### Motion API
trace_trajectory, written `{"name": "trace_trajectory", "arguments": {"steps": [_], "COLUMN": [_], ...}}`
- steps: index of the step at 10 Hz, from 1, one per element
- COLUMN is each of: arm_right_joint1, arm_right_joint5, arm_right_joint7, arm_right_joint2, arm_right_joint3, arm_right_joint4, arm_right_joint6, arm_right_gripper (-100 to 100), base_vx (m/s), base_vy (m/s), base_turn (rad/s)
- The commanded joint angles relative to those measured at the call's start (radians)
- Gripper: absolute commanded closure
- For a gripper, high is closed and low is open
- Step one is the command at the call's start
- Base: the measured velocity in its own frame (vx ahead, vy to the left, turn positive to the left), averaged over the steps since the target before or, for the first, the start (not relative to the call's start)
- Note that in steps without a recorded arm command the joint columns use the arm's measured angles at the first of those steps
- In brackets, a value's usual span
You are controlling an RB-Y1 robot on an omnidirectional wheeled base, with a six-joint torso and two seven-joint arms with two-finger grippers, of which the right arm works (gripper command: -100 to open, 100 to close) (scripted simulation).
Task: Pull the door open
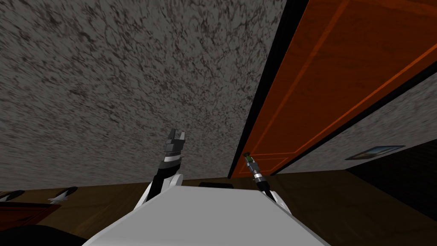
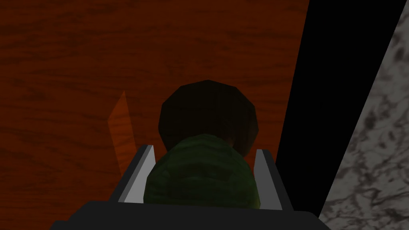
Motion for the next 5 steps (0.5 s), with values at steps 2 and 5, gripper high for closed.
{"name": "trace_trajectory", "arguments": {"steps": [2, 5], "arm_right_joint1": [0.000, -0.001], "arm_right_joint5": [0.001, -0.015], "arm_right_joint7": [0.000, -0.068], "arm_right_joint2": [0.002, 0.001], "arm_right_joint3": [0.002, 0.005], "arm_right_joint4": [-0.001, 0.001], "arm_right_joint6": [-0.003, 0.003], "arm_right_gripper": [100, 100], "base_vx": [-0.003, -0.019], "base_vy": [0.000, -0.011], "base_turn": [-0.002, 0.036]}}
